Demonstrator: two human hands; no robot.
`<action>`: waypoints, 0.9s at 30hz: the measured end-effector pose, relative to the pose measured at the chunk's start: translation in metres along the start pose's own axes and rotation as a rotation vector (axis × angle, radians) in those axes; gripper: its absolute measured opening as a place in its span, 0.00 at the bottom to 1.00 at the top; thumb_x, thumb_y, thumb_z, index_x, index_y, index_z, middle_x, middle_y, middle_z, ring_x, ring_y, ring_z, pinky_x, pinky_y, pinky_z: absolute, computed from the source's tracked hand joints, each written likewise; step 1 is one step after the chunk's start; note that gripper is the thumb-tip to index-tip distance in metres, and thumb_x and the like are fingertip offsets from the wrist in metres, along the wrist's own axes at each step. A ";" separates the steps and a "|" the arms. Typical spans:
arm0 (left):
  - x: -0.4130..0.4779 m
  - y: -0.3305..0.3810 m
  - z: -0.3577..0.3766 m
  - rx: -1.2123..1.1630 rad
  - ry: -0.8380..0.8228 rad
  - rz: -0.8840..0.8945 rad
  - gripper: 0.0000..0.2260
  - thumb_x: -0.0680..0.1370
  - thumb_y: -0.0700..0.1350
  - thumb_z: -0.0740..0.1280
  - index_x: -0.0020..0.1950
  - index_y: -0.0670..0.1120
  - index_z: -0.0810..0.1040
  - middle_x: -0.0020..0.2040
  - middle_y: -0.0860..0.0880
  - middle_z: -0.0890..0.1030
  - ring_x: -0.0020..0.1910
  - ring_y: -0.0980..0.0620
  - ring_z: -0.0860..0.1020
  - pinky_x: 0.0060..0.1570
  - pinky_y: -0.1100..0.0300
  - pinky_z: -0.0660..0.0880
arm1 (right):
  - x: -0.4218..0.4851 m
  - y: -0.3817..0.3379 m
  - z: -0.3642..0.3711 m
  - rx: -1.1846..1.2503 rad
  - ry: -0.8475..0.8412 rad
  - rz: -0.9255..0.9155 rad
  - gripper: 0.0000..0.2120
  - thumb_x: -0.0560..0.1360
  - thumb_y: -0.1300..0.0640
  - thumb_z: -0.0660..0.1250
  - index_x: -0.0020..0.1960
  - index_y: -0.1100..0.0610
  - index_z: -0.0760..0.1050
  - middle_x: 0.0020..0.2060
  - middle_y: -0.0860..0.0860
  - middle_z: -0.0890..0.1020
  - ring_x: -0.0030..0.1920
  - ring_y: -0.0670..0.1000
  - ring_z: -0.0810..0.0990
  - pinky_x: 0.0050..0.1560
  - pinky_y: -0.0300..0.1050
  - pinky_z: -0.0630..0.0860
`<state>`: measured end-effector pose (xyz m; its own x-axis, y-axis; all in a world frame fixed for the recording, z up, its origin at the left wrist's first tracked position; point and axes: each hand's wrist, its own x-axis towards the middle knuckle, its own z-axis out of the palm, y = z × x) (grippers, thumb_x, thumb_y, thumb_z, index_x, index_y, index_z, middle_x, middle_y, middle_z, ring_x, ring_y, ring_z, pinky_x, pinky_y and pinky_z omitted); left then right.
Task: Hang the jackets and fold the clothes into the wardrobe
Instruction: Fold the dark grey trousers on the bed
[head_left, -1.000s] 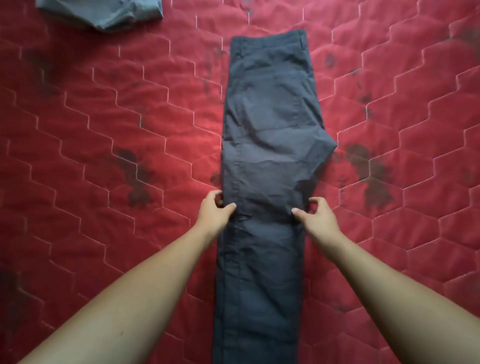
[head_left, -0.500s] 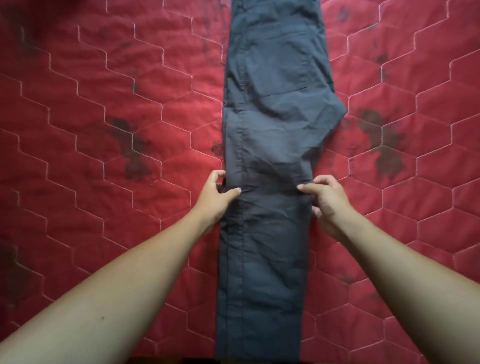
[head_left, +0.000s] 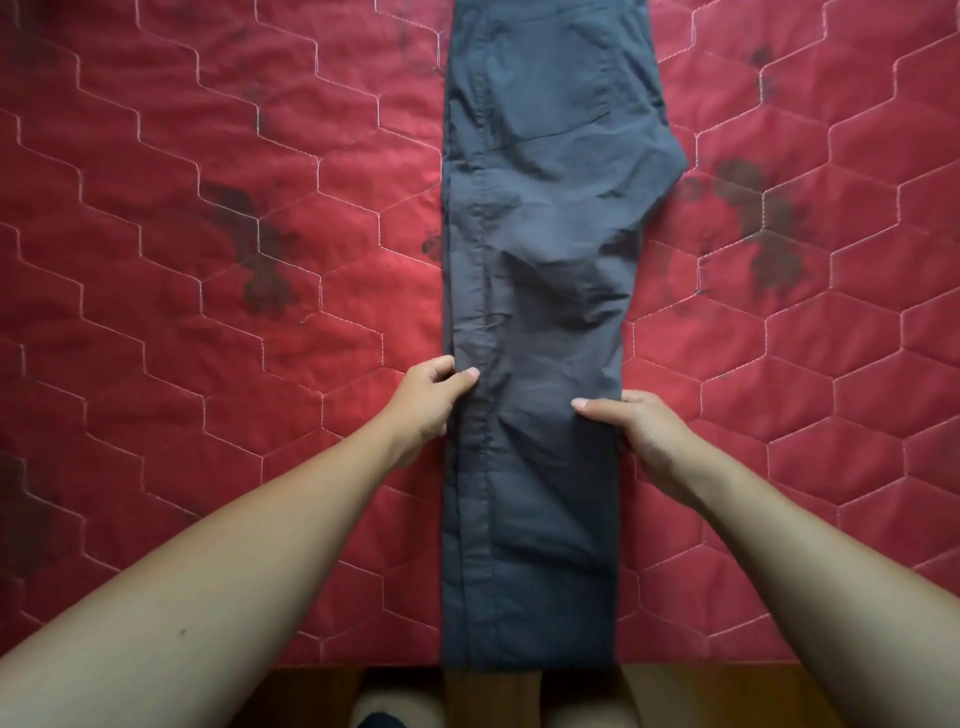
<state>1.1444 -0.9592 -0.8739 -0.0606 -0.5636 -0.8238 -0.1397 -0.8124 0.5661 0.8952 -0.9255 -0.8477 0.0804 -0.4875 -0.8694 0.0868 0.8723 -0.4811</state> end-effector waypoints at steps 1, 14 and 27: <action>-0.003 0.000 -0.001 0.003 0.005 -0.017 0.08 0.77 0.52 0.69 0.49 0.49 0.81 0.39 0.48 0.78 0.36 0.49 0.72 0.36 0.58 0.63 | -0.003 0.007 0.001 -0.007 -0.018 0.011 0.10 0.76 0.61 0.72 0.55 0.62 0.84 0.50 0.58 0.87 0.51 0.56 0.87 0.53 0.46 0.81; -0.055 -0.049 -0.017 -0.093 -0.183 -0.201 0.07 0.81 0.45 0.66 0.58 0.53 0.78 0.50 0.54 0.85 0.45 0.54 0.82 0.43 0.59 0.75 | -0.062 0.103 0.023 0.138 0.007 0.072 0.12 0.78 0.62 0.69 0.60 0.62 0.82 0.54 0.59 0.86 0.55 0.58 0.86 0.58 0.50 0.80; -0.135 -0.169 0.002 -0.083 -0.093 -0.213 0.11 0.81 0.40 0.67 0.63 0.44 0.80 0.57 0.45 0.85 0.58 0.45 0.82 0.58 0.48 0.78 | -0.095 0.206 0.023 0.073 0.055 0.124 0.18 0.76 0.56 0.72 0.59 0.69 0.80 0.48 0.61 0.86 0.45 0.58 0.86 0.44 0.48 0.83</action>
<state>1.1746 -0.7458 -0.8580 -0.1293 -0.3653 -0.9219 -0.0773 -0.9231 0.3766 0.9283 -0.7001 -0.8621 0.0403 -0.3717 -0.9275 0.1519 0.9197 -0.3620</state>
